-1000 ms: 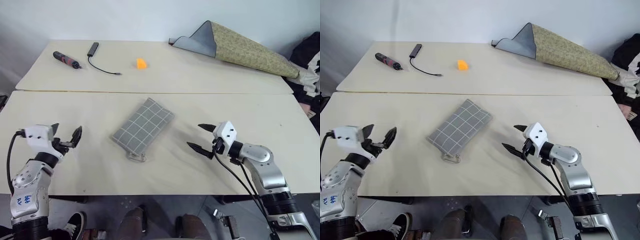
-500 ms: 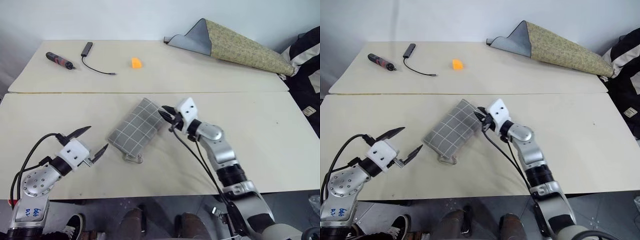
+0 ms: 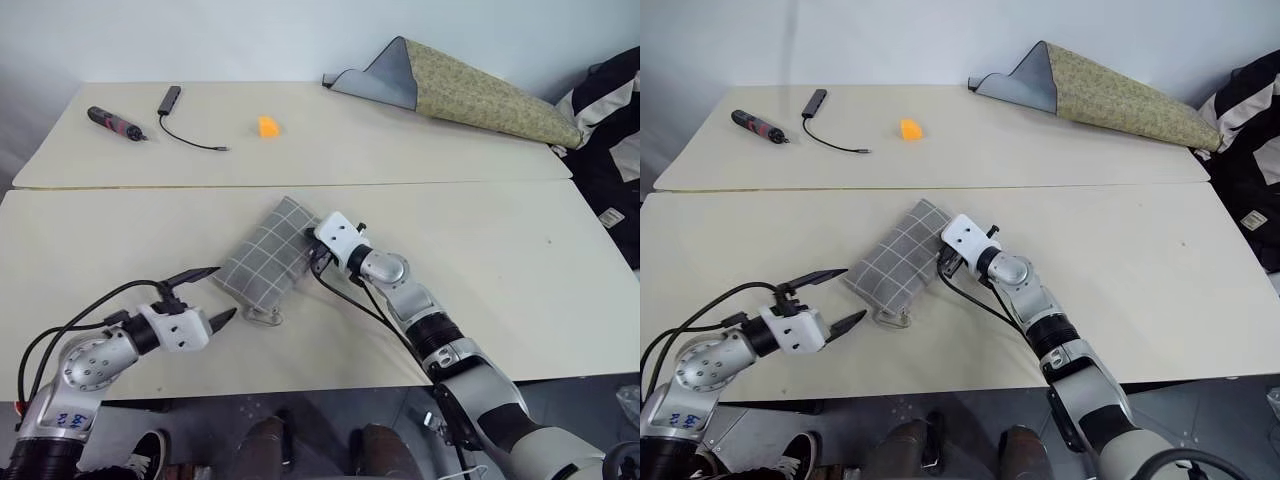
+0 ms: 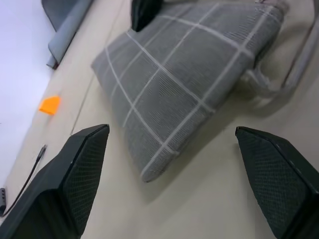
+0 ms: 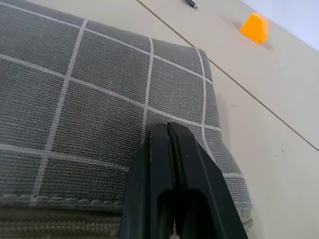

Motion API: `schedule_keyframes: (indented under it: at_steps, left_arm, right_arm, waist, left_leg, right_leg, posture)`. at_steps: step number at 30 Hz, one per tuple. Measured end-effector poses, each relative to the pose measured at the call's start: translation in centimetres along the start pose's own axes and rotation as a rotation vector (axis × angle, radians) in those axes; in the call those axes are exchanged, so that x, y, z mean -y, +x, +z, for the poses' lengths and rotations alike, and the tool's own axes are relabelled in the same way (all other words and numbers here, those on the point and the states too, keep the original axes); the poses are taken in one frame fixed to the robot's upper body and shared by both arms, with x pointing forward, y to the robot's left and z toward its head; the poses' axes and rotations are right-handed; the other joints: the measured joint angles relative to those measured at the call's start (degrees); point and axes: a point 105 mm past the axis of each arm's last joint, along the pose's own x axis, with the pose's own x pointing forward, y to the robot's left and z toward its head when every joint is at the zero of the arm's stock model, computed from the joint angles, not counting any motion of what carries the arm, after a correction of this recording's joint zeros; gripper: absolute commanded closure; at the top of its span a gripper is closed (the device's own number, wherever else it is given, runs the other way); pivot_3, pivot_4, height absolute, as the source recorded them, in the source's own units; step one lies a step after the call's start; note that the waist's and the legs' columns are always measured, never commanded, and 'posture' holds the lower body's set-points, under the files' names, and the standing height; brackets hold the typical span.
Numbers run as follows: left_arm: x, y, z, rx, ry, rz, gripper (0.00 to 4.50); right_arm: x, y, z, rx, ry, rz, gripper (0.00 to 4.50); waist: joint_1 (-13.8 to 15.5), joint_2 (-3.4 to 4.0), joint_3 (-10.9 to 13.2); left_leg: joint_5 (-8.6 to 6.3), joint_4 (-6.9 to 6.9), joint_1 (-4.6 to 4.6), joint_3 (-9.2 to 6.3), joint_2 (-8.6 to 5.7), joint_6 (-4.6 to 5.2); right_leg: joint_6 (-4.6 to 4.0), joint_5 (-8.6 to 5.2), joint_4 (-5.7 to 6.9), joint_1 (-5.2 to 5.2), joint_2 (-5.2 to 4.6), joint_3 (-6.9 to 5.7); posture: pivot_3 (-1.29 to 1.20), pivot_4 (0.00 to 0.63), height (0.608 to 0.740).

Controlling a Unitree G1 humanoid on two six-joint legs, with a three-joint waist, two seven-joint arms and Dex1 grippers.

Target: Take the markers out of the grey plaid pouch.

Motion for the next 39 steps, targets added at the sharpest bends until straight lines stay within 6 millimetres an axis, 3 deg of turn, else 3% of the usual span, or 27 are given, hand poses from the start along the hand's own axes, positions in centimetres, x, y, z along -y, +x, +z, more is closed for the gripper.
schedule_keyframes:
  at_steps: [11,14,22,26,27,30,36,39]
  left_arm:
    - [-0.8,3.1,0.6,0.017,0.112,0.002,0.2]
    - [-0.7,3.5,0.7,0.013,0.109,-0.007,0.74]
    - [0.3,3.9,0.6,0.0,0.074,-0.041,3.3]
    - [-0.5,3.8,0.6,-0.001,0.059,-0.012,4.41]
    - [-0.6,3.7,0.6,-0.002,0.057,-0.008,4.47]
    - [-0.7,3.7,0.5,-0.009,0.038,0.003,4.5]
    - [-1.0,3.9,0.5,-0.017,-0.018,0.031,4.5]
    - [-0.9,4.2,0.8,-0.009,-0.005,0.03,4.5]
  right_arm:
    - [0.2,-0.4,-0.2,-0.003,0.01,-0.003,4.44]
    - [0.1,-0.5,-0.1,0.0,0.011,-0.004,4.5]
    - [0.3,-0.6,-0.1,0.001,0.007,-0.007,4.5]
    - [0.4,-0.7,-0.2,-0.002,0.003,-0.002,4.5]
    - [0.4,-0.8,-0.2,0.0,0.011,0.005,4.5]
    - [0.3,-1.3,0.3,0.036,0.112,0.029,3.94]
    - [1.4,-3.5,3.4,0.126,0.281,0.095,1.92]
    - [0.6,-6.8,5.0,0.094,0.426,0.284,1.92]
  waist:
    - [0.27,0.01,-0.01]
    - [0.19,0.01,-0.01]
    - [0.2,0.01,-0.01]
    - [0.16,0.08,-0.06]
    - [0.15,0.09,-0.06]
    - [0.19,0.11,-0.07]
    - [0.36,0.11,-0.07]
    - [0.73,0.09,-0.08]
  left_leg:
    - [-0.01,0.05,0.04,0.0,-0.01,-0.08]
    - [0.0,0.06,0.04,0.0,-0.01,-0.07]
    - [0.02,0.06,0.04,0.0,0.0,-0.04]
    - [0.02,0.06,0.06,0.0,0.0,-0.04]
    - [0.02,0.06,0.06,0.0,0.0,-0.03]
    - [0.03,0.06,0.05,0.0,0.0,-0.01]
    - [-0.02,0.08,0.03,-0.01,0.0,-0.03]
    - [-0.13,0.11,-0.01,-0.08,-0.01,0.09]
  right_leg:
    - [-0.01,0.0,0.06,0.01,-0.01,-0.02]
    - [-0.01,0.0,0.06,0.01,-0.02,-0.01]
    - [-0.01,0.0,0.07,0.0,-0.04,-0.01]
    - [-0.01,0.0,0.06,0.01,-0.04,-0.01]
    - [-0.01,0.0,0.06,0.01,-0.04,-0.01]
    - [-0.01,0.0,0.06,0.02,-0.06,-0.01]
    - [-0.01,0.01,0.03,0.02,-0.14,0.0]
    - [-0.02,0.01,-0.08,0.05,-0.29,-0.01]
  posture:
    - [0.0,0.15,0.74]
    - [0.0,0.15,0.74]
    - [0.0,0.15,0.74]
    - [0.0,0.15,0.74]
    - [0.0,0.15,0.74]
    - [0.0,0.15,0.74]
    - [0.0,0.15,0.74]
    - [0.0,0.15,0.74]
